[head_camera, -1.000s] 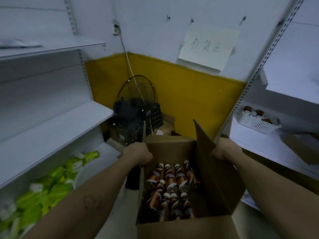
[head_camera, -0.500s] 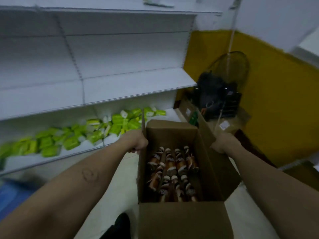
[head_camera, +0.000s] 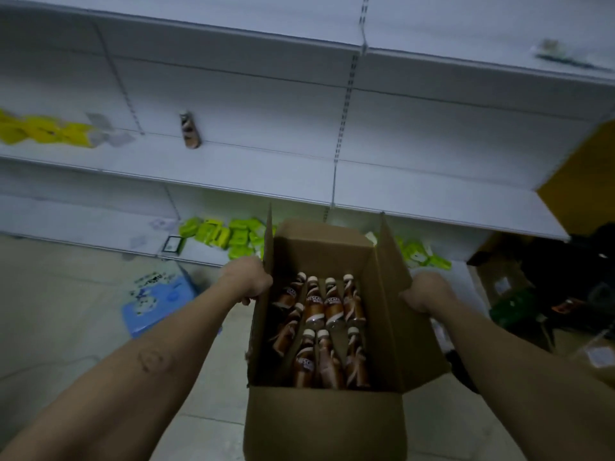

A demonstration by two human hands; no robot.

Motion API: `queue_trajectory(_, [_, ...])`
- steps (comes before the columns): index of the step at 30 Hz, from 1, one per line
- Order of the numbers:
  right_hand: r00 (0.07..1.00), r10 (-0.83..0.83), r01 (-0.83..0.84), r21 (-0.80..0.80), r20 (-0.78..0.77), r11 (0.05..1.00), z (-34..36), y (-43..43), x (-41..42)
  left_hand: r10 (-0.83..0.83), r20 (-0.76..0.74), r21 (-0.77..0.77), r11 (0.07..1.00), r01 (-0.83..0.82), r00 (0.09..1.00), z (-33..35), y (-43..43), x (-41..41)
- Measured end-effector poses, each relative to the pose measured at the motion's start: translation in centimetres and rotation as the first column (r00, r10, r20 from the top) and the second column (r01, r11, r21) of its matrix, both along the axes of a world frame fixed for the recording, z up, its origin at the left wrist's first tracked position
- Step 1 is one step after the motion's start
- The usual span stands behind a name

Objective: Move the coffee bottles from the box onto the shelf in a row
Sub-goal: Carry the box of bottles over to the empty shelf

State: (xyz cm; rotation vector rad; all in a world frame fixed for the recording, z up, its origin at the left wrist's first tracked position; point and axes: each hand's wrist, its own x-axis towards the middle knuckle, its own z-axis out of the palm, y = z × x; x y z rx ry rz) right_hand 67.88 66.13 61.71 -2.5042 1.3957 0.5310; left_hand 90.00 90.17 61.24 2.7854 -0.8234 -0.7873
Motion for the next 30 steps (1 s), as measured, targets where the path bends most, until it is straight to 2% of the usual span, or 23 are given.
queue_trajectory(7, [0.994,0.01,-0.014,0.04,0.106,0.999,-2.9,3.8,7.3,0.038,0.137,0.03,0.999,-0.043,0.99,0.2,4.6,7.5])
queue_trajectory(10, [0.991,0.009,-0.018,0.066,0.133,0.998,-4.2,3.8,9.7,0.043,0.115,0.027,0.999,-0.047,0.992,0.0,3.9,10.1])
queue_trajectory(14, [0.993,-0.023,0.008,0.128,0.119,0.992,-6.2,2.7,11.4,0.009,0.084,0.113,0.993,-0.018,0.996,-1.6,2.1,13.1])
queue_trajectory(18, [0.989,-0.122,0.101,0.223,0.083,0.969,-9.1,-0.1,12.2,-0.105,0.045,0.185,0.978,0.095,0.993,-4.7,-2.3,15.2])
queue_trajectory(22, [0.948,-0.307,0.264,0.329,0.085,0.907,-12.4,-3.1,12.3,-0.235,0.038,0.26,0.941,0.217,0.971,-8.7,-7.5,16.9])
queue_trajectory(25, [0.886,-0.463,0.415,0.426,0.009,0.804,-14.7,-3.3,11.1,-0.316,-0.028,0.265,0.912,0.312,0.948,-11.3,-10.9,18.5])
queue_trajectory(30, [0.808,-0.585,0.547,0.456,-0.067,0.702,-17.1,-3.6,9.2,-0.398,-0.087,0.262,0.875,0.407,0.913,-13.5,-16.3,18.9])
